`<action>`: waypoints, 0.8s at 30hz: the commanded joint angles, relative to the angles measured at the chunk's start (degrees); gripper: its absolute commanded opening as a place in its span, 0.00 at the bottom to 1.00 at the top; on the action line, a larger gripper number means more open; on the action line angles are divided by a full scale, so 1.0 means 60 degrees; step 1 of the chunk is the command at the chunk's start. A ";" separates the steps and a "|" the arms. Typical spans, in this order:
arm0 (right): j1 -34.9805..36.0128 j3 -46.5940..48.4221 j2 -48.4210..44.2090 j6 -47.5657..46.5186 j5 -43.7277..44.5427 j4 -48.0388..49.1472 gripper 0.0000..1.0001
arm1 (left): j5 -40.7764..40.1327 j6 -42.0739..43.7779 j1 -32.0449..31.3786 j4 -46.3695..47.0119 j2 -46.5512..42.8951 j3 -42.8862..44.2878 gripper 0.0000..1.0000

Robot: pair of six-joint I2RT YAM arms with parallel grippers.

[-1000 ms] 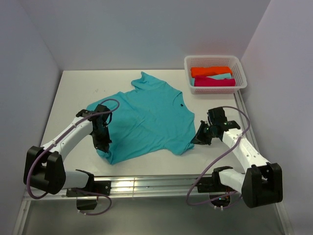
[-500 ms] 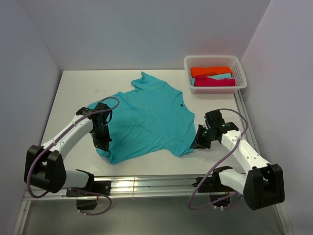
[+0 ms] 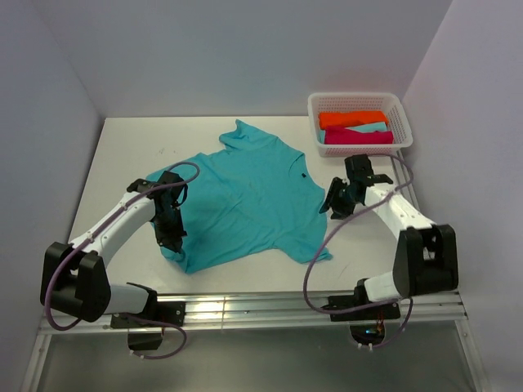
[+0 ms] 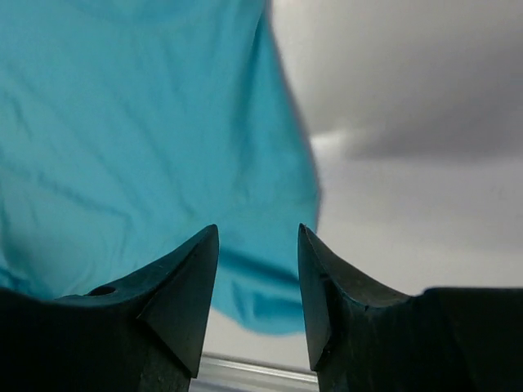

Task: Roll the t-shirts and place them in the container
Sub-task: Flatten the tshirt

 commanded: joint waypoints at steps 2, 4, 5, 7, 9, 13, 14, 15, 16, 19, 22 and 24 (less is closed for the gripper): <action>-0.0063 0.0617 0.1128 0.0141 0.0945 0.1835 0.50 | -0.0096 -0.0015 -0.0037 -0.0129 -0.0377 -0.0009 0.00; -0.0048 0.0909 0.1917 0.0287 0.1122 0.2244 0.50 | -0.0096 -0.0015 -0.0037 -0.0114 -0.0421 -0.0024 0.00; -0.0033 0.0998 0.1920 0.0346 0.1253 0.2363 0.50 | -0.0111 -0.0044 -0.0037 -0.0100 -0.0450 -0.0038 0.00; 0.0127 0.1246 0.2358 0.0477 0.1604 0.2641 0.50 | -0.0111 -0.0030 -0.0037 -0.0114 -0.0494 -0.0053 0.00; 0.0376 0.1495 0.2840 0.0610 0.2044 0.2657 0.50 | -0.0096 -0.0030 -0.0023 -0.0071 -0.0538 -0.0038 0.00; 0.0786 0.2111 0.3618 0.0932 0.2762 0.2715 0.50 | -0.0111 -0.0030 -0.0037 -0.0026 -0.0538 0.0020 0.00; 0.0874 0.2170 0.3881 0.0961 0.2792 0.2730 0.49 | -0.0111 -0.0030 -0.0037 -0.0012 -0.0509 0.0035 0.01; 0.0904 0.2214 0.4014 0.1005 0.2836 0.2745 0.48 | -0.0096 -0.0044 -0.0037 0.0017 -0.0495 0.0035 0.00; 0.0933 0.2287 0.4102 0.1122 0.2894 0.2716 0.46 | -0.0111 -0.0059 -0.0037 0.0047 -0.0494 0.0050 0.00; 0.0978 0.2273 0.4308 0.1342 0.3056 0.2701 0.27 | -0.0111 -0.0045 -0.0037 0.0178 -0.0436 0.0035 0.01; 0.0861 0.2229 0.4264 0.1591 0.3348 0.2556 0.01 | -0.0096 -0.0015 -0.0037 0.0368 -0.0290 0.0020 0.00; 0.0598 0.2127 0.4191 0.1781 0.3378 0.2364 0.00 | -0.0082 0.0058 -0.0037 0.0457 -0.0143 0.0064 0.00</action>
